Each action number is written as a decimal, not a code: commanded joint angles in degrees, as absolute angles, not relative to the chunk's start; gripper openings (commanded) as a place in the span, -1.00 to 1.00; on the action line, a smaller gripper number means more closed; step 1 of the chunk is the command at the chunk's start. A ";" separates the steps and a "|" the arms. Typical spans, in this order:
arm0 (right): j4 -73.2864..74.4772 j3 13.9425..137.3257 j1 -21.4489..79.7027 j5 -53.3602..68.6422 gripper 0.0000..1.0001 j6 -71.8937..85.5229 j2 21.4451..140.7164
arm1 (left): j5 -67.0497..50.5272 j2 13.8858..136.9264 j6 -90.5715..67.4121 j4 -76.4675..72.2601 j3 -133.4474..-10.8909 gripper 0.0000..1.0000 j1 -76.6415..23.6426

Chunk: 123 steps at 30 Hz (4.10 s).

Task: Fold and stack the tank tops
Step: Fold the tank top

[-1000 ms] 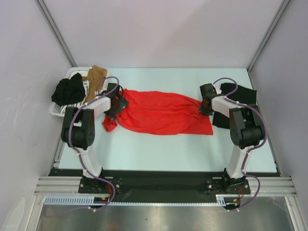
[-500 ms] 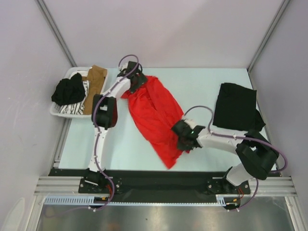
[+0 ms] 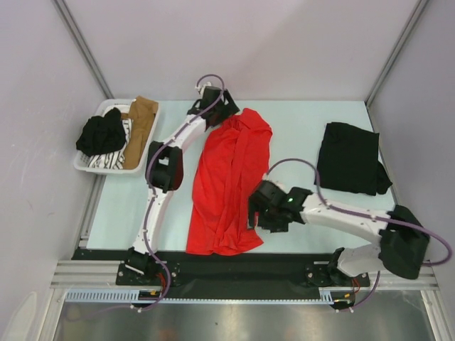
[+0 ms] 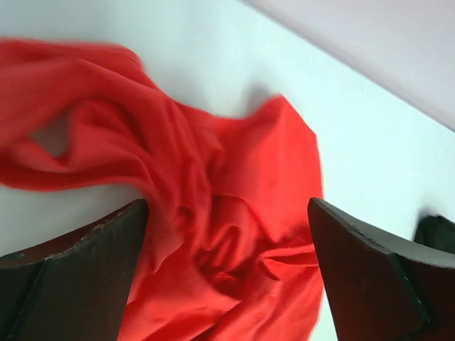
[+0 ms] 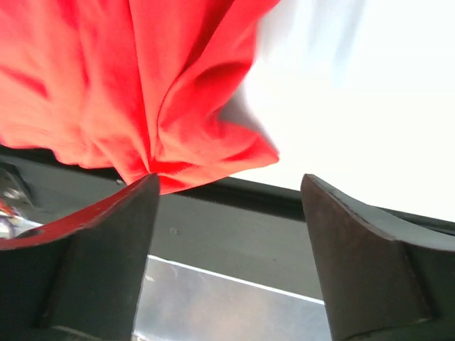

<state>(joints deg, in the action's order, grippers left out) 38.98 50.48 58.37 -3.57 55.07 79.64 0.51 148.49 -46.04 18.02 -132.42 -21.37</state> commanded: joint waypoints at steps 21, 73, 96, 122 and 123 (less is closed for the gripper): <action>12.84 81.63 16.09 17.13 0.45 31.82 111.86 | -14.93 110.92 -24.79 0.36 -84.66 1.00 -10.81; 7.20 139.31 7.21 26.45 0.74 42.72 158.30 | -17.49 155.14 -46.85 -11.78 -136.42 1.00 -4.83; 21.43 40.20 29.96 3.61 0.31 39.45 76.32 | -1.23 68.95 -34.72 16.60 -35.38 1.00 -20.11; 33.83 29.53 60.21 -8.61 -0.72 65.83 64.87 | 6.60 38.94 -59.59 38.85 -15.91 0.79 -38.49; 34.88 29.44 60.12 -9.05 -0.80 65.92 64.17 | 5.98 38.94 -59.68 39.11 -15.73 0.75 -38.84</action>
